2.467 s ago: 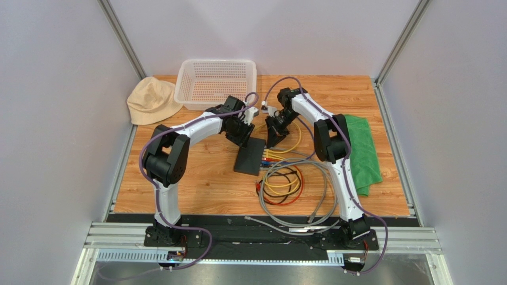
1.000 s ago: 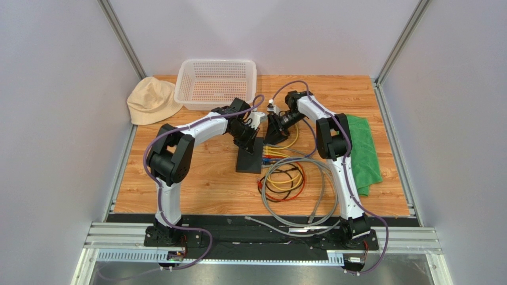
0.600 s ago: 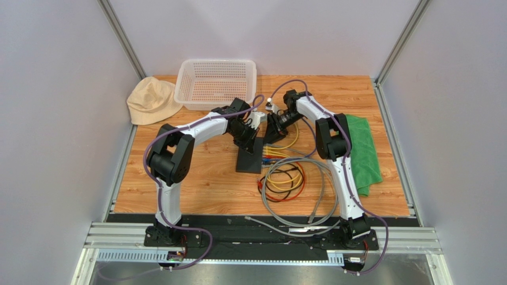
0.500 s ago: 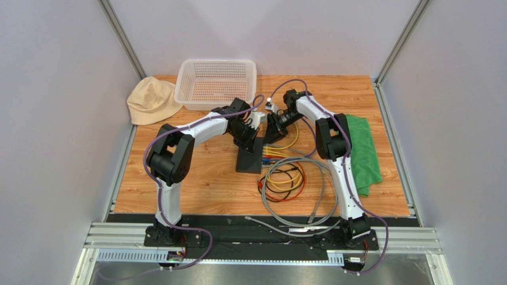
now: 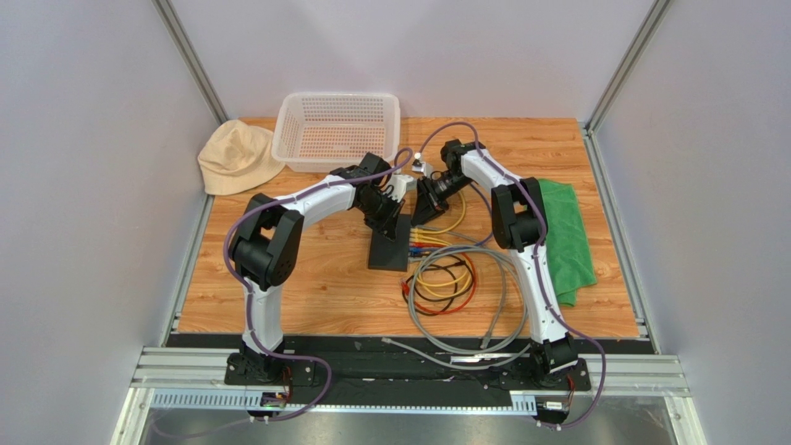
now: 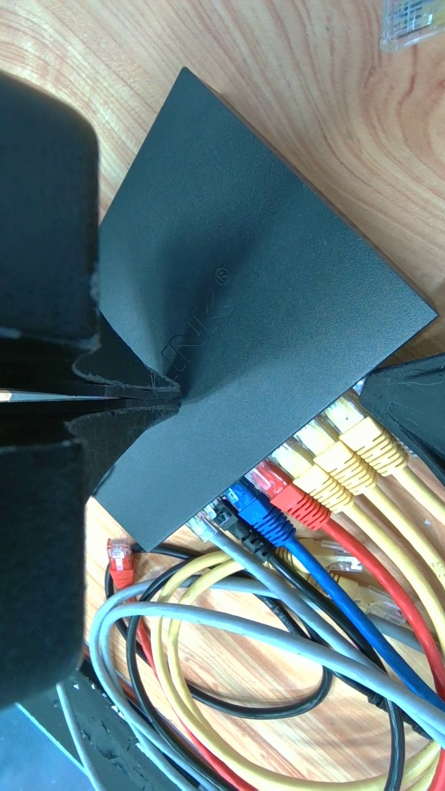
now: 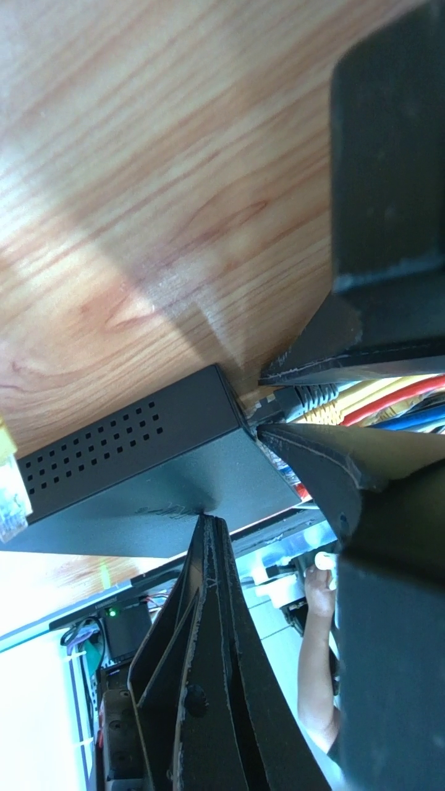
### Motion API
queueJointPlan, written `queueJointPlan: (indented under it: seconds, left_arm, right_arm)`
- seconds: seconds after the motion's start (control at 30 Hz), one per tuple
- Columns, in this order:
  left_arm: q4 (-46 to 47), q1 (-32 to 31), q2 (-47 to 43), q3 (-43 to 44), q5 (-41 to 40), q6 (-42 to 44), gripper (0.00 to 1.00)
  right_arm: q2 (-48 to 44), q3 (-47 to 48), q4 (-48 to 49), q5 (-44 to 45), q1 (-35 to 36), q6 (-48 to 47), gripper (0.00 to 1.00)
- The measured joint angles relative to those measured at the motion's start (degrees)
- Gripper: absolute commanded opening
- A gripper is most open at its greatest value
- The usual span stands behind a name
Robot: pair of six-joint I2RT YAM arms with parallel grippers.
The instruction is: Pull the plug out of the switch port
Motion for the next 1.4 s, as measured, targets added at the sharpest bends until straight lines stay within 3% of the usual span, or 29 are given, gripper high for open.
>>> queueJointPlan:
  seconds: [0.17,0.67,1.2,1.23,1.27,1.37,1.4]
  left_arm:
    - [0.0,0.0,0.0,0.0,-0.1,0.0,0.0]
    - [0.0,0.0,0.0,0.0,-0.3,0.0,0.0]
    - [0.2,0.0,-0.1,-0.1,-0.4,0.0,0.0]
    - [0.3,0.0,-0.1,-0.1,-0.4,0.0,0.0]
    - [0.3,0.0,-0.2,-0.2,-0.5,0.1,0.0]
    - [0.3,0.0,-0.2,-0.2,-0.5,0.2,0.0]
    - [0.3,0.0,-0.2,-0.2,-0.5,0.2,0.0]
  right_arm:
    - [0.9,2.1,-2.0,0.3,0.1,0.1,0.0]
    - [2.6,8.5,-8.5,5.4,1.3,-6.0,0.0]
    - [0.7,6.6,-13.2,10.8,-4.7,-10.0,0.0]
    - [0.6,6.6,-13.3,11.0,-5.0,-10.1,0.06]
    - [0.6,6.6,-13.3,11.2,-5.1,-10.1,0.28]
    - [0.2,6.7,-12.7,12.5,-5.3,-9.1,0.45]
    - [-0.2,6.7,-12.5,12.8,-5.4,-8.5,0.46]
